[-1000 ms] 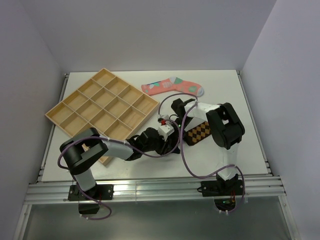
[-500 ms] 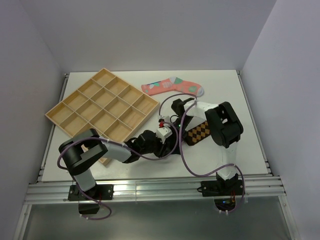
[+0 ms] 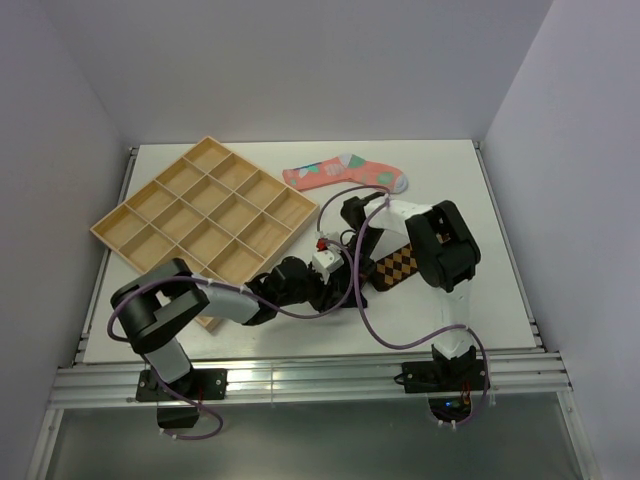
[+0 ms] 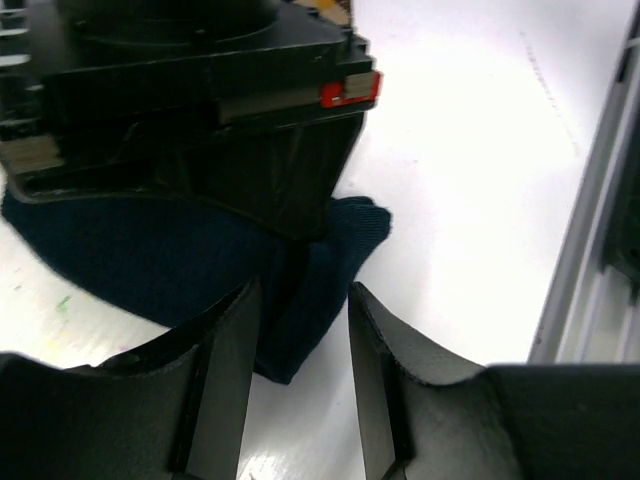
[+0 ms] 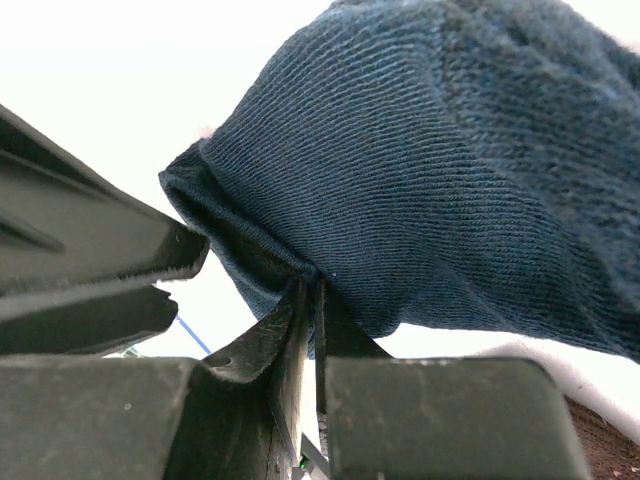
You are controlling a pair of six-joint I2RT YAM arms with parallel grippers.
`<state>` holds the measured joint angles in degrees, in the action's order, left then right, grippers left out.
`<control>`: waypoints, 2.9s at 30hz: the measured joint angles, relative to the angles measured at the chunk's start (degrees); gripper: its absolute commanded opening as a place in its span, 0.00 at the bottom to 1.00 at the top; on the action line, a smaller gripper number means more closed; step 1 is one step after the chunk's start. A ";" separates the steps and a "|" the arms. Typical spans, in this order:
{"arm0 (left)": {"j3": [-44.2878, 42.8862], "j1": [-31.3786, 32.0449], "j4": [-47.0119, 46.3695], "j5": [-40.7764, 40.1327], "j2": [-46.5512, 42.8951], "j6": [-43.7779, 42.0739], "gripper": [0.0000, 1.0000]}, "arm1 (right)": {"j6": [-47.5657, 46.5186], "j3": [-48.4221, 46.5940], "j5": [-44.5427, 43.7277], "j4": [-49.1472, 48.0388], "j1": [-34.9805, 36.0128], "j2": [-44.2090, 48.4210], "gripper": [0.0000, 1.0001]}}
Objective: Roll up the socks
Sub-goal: Roll the sock at the center of the board.
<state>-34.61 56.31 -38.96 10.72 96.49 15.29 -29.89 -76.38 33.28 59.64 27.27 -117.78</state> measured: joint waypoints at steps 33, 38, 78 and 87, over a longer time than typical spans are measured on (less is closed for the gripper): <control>-0.46 -0.50 -8.52 6.29 8.79 3.04 0.41 | 2.01 -2.08 -1.01 2.12 0.24 -1.73 0.09; -2.10 -0.17 -8.07 5.29 10.25 3.02 0.26 | 2.38 -1.97 -1.18 2.14 0.24 -1.73 0.09; -4.48 -7.80 0.74 26.34 12.17 25.59 0.00 | -6.05 21.27 -0.35 -18.60 -10.51 34.80 0.47; -8.26 -9.01 4.48 31.28 15.23 31.08 0.00 | -19.71 31.95 -0.13 -18.95 -0.92 44.30 0.49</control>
<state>-42.87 47.31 -34.48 42.00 111.72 46.37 -49.60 -44.42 33.15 40.69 26.35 -73.47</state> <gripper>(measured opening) 0.088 0.488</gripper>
